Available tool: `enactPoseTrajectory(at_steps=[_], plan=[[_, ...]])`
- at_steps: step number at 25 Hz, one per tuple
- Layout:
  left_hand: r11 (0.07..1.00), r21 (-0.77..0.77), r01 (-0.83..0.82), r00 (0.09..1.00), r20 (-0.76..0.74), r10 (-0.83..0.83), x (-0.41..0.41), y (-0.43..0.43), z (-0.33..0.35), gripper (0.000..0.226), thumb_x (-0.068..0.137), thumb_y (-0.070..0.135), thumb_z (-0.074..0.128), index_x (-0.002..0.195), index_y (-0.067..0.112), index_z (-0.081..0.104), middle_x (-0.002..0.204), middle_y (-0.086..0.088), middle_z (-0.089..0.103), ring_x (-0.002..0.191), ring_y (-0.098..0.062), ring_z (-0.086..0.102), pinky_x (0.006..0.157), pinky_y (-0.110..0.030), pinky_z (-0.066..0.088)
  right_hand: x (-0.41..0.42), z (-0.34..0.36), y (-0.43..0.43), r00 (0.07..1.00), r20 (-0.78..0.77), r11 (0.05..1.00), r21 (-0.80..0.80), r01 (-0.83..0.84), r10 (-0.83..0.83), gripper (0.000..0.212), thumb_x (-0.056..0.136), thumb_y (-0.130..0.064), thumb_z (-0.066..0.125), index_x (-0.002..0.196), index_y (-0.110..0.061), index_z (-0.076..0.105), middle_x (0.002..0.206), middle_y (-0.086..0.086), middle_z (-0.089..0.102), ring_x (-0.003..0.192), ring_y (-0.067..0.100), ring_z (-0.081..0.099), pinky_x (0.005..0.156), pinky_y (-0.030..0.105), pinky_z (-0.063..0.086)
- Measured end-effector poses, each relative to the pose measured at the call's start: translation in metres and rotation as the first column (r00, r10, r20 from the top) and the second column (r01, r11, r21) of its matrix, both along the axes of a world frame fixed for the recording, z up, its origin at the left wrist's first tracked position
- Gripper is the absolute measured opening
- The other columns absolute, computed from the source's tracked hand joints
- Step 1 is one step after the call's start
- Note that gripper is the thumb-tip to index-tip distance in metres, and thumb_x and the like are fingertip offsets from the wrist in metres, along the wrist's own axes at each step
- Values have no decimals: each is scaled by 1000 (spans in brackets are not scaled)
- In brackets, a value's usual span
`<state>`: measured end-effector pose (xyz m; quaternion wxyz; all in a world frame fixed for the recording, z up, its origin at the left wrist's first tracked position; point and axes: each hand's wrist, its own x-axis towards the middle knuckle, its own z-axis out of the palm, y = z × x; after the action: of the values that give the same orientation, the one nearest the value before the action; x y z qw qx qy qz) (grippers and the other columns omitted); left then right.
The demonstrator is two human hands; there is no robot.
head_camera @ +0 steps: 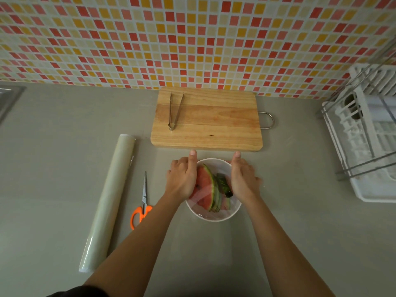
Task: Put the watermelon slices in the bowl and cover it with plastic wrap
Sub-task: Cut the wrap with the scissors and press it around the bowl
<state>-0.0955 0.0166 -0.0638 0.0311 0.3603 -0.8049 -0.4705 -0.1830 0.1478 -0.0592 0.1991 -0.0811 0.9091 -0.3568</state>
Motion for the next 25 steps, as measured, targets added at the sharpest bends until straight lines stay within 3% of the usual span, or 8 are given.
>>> enactPoseTrajectory(at_steps=[6, 8, 9, 12, 15, 17, 22, 25], plan=[[986, -127, -108, 984, 131, 124, 3, 8, 0, 104, 76, 70, -18, 105, 19, 67, 111, -5, 64, 121, -24, 39, 100, -47, 23, 5, 6, -1, 992, -59, 976, 183, 120, -111, 84, 71, -72, -19, 65, -25, 51, 91, 4, 58, 101, 24, 39, 89, 53, 22], [967, 28, -255, 967, 20, 254, 11, 5, -2, 101, 79, 71, -15, 119, 21, 64, 127, -6, 60, 129, -26, 40, 108, -47, 24, 5, 1, 6, 950, -216, 965, 87, 249, -225, 93, 77, -69, -11, 80, -18, 67, 106, 6, 63, 106, 27, 45, 92, 48, 26], [941, 168, -295, 949, -63, 308, 15, 3, -2, 97, 80, 72, -10, 131, 23, 56, 140, -5, 52, 135, -25, 37, 111, -43, 21, 4, 0, 10, 933, -248, 965, -85, 247, -261, 93, 78, -70, -5, 99, -16, 69, 118, 3, 61, 113, 24, 47, 98, 40, 29], [871, 477, -116, 950, -201, 237, 23, 0, 2, 88, 77, 76, 2, 145, 30, 34, 154, 2, 32, 140, -21, 30, 111, -35, 21, 0, 2, 16, 1000, 2, 861, -509, -24, 29, 98, 70, -86, 8, 131, -23, 50, 135, -12, 46, 124, -1, 39, 97, 3, 27], [766, 641, 53, 949, -270, 160, 22, 11, 4, 77, 87, 67, 5, 137, 26, 46, 134, -1, 57, 122, -16, 55, 93, -28, 50, -1, -1, 9, 896, 370, 774, -631, 47, 247, 107, 54, -95, 22, 123, -21, 56, 126, 10, 59, 118, 23, 55, 100, 34, 42], [755, 655, 46, 950, -263, 171, 18, 11, 4, 73, 93, 59, 4, 122, 22, 60, 112, -4, 70, 103, -15, 67, 76, -21, 55, -2, -1, 3, 835, 484, 767, -629, 125, 261, 108, 58, -91, 18, 118, -12, 59, 113, 20, 64, 111, 36, 58, 97, 46, 45], [773, 634, 10, 971, -191, 145, 11, 5, 2, 72, 97, 54, 5, 111, 19, 66, 100, -5, 73, 91, -10, 70, 69, -16, 55, -12, -4, -2, 855, 468, 874, -484, 36, 224, 108, 53, -95, 15, 105, -17, 68, 106, 16, 69, 105, 29, 63, 100, 48, 43], [813, 583, 3, 982, -156, 109, 7, 5, 3, 77, 96, 55, 5, 112, 14, 68, 104, -10, 72, 98, -17, 68, 84, -26, 54, -15, 3, -3, 877, 427, 936, -345, -65, 218, 118, 42, -100, 13, 110, -19, 66, 98, 6, 69, 96, 15, 62, 96, 39, 43]])
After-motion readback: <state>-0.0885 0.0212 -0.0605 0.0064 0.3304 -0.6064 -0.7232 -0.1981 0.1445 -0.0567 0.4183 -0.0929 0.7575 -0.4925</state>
